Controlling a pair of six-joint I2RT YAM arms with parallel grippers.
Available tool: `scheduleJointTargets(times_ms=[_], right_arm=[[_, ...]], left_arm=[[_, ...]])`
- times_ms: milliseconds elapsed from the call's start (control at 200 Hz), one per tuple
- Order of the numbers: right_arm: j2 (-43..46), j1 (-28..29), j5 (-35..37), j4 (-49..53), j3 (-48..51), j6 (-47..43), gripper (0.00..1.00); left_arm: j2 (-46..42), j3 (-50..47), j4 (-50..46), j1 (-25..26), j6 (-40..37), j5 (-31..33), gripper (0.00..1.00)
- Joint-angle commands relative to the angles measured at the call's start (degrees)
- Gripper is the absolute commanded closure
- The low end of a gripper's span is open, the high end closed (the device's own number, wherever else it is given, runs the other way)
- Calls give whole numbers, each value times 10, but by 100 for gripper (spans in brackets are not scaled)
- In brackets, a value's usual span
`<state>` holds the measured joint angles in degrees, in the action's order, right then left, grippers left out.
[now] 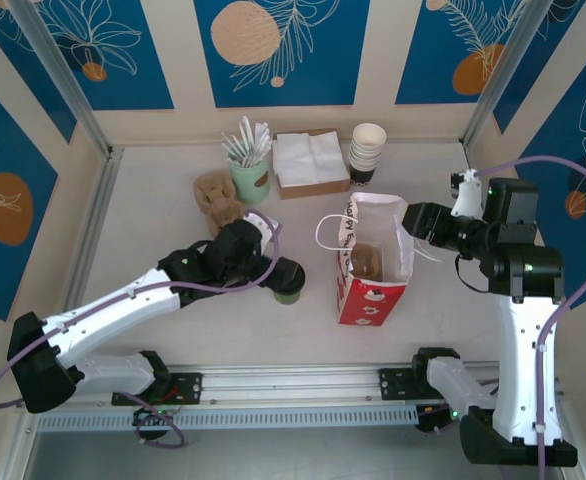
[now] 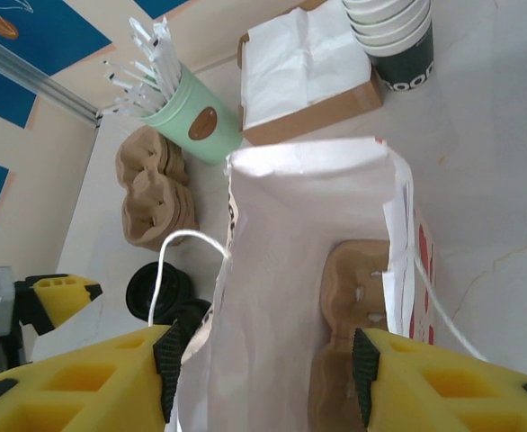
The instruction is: Pack the takeout coffee
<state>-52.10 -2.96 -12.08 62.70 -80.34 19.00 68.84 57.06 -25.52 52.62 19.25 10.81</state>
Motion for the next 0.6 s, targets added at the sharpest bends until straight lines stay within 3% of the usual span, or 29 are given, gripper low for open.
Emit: scheduleJointTargets(times_ms=[0, 450, 595], right_arm=[[11, 3, -13, 21, 22, 4, 44], [7, 3, -11, 18, 46, 9, 45], [7, 3, -17, 12, 49, 9, 45]], left_arm=[[1, -14, 22, 14, 41, 15, 0], [89, 43, -54, 66, 111, 72, 0], [116, 63, -68, 76, 114, 82, 6]])
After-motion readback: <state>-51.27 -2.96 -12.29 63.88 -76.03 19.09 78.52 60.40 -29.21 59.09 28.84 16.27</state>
